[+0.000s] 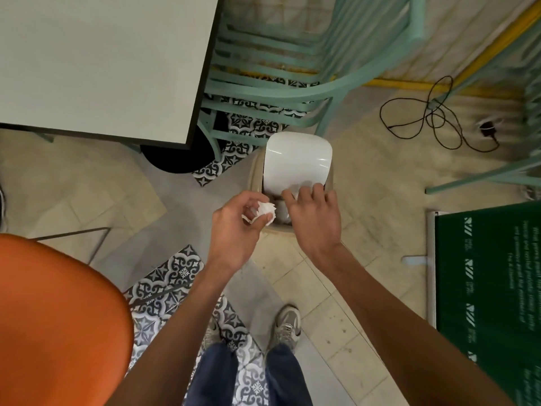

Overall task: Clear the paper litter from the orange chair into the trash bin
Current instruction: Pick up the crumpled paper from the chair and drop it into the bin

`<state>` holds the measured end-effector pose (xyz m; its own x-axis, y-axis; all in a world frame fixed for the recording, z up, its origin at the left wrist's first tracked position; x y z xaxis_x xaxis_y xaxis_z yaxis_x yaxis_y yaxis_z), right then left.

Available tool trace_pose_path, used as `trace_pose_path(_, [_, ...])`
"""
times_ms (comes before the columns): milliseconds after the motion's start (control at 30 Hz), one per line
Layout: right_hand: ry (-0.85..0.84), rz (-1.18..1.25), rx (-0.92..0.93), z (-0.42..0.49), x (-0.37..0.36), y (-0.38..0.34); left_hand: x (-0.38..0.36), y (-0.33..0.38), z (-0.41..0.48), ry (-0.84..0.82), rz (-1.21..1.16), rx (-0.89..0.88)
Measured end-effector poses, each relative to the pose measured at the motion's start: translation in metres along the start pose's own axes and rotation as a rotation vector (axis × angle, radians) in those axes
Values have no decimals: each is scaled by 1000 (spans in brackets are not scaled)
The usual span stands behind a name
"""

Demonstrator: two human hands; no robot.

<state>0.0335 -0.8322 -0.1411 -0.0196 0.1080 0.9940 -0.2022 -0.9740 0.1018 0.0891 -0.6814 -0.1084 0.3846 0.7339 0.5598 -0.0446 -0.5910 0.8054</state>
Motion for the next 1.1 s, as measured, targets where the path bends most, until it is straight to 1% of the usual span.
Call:
trace_pose_path(67, [-57,-6,14,3,-7,1,-2,-1,4,0,13,-2])
trace_pose_path(133, [-139,14,-12,4,-13,4,-4,-3,9,-3,11,1])
trace_pose_path(200, [-143,142,-58,6,-12,7,-5,-4,13,0,2,11])
trace_pose_path(233, [-134,275,-88,6,-10,8,-5,-4,15,-1,-7,18])
trace_pose_path(267, [-118,465,-133,6,-7,10,-7,-5,18,-5,-19,28])
trace_pose_path(367, [-175,1066,-328,7,1,9,-13,-9,26,-5,-80,117])
trace_pose_path(400, [-193,1196,-375,6,0,6,-17,-10,28,-1,-105,156])
trace_pose_path(433, [-199,1276,-396,5,-2,3,-21,-10,30,-3,-130,182])
trace_pose_path(500, [-188,1359,-427,2,-9,5,-27,-5,31,-29,-153,183])
trace_pose_path(567, [-120,1349,-453,2,-10,13,-30,0,31,-85,-145,156])
trace_pose_path(633, [-42,1205,-456,-1,-9,23,-28,0,31,-109,-70,118])
trace_pose_path(700, [-14,1056,-454,-5,-12,27,-21,-2,31,-35,29,68])
trace_pose_path(767, [-31,990,-400,-4,-14,24,-15,-3,34,66,101,35])
trace_pose_path(800, [-47,961,-362,-3,-15,20,-15,-6,36,81,126,50])
trace_pose_path(867, [-86,879,-298,0,-14,13,-21,-16,43,35,157,109])
trace_pose_path(933, [-126,791,-257,4,-14,5,-28,-25,49,-17,201,121])
trace_pose_path(1000, [-153,727,-228,8,-15,-4,-31,-30,51,-30,236,118])
trace_pose_path(1100, [-191,658,-218,14,-18,-14,-32,-33,51,-25,225,121])
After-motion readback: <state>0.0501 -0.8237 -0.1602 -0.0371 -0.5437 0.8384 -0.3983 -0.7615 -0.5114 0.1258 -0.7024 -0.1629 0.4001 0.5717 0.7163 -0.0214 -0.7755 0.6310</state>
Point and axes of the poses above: each hand's wrist, its own z-axis towards the middle knuckle, its own x-axis out of the back of the hand, y = z × x, the point moved 6 cm from there along z, towards the middle knuckle, and after that the axes turned 2 degrees about z, right-handed, at the moved point
